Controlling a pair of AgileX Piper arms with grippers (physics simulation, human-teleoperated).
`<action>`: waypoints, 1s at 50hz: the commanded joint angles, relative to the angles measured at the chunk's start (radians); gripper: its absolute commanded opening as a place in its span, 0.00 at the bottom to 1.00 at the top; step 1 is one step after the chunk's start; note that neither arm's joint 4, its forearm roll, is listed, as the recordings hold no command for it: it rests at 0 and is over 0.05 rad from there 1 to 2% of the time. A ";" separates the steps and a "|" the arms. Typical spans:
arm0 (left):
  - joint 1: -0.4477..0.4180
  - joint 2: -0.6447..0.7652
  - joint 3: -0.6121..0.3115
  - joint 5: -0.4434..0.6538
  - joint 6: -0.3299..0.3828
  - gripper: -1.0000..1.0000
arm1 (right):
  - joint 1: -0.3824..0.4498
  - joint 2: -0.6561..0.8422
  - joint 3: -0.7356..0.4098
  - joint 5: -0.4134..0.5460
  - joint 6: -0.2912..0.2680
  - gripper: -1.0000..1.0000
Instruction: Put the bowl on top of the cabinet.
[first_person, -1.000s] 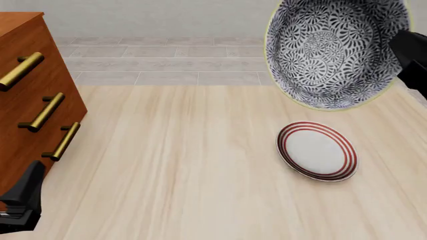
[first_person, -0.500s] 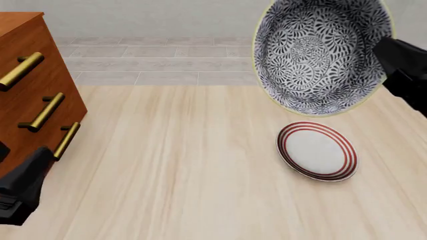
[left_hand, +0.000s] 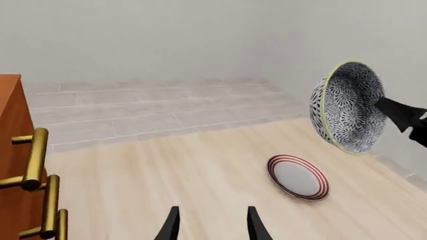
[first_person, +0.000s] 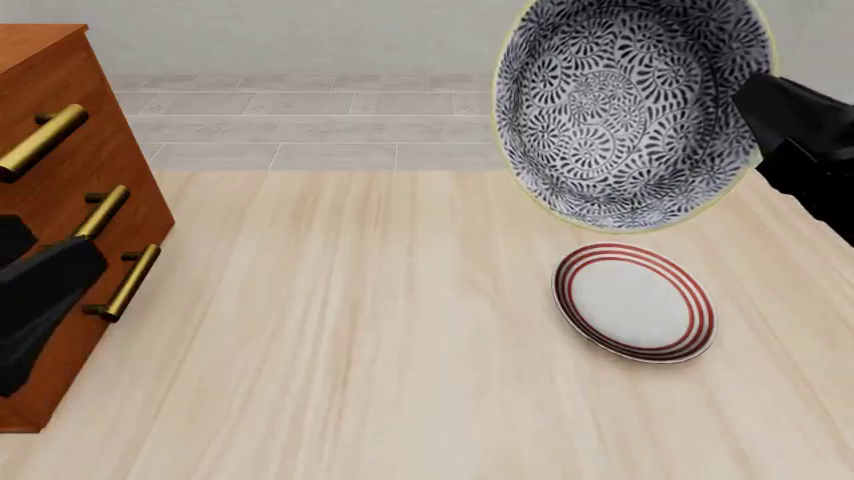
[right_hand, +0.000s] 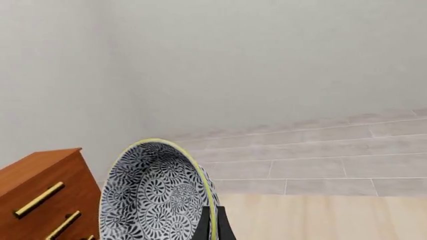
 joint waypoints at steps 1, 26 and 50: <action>-0.105 0.116 -0.099 0.021 -0.034 1.00 | 0.019 -0.003 0.001 -0.019 0.021 0.00; -0.214 0.320 -0.253 0.011 -0.111 1.00 | 0.046 -0.033 0.015 -0.013 0.050 0.00; -0.244 0.480 -0.384 -0.029 -0.146 1.00 | 0.074 -0.062 0.026 -0.006 0.056 0.00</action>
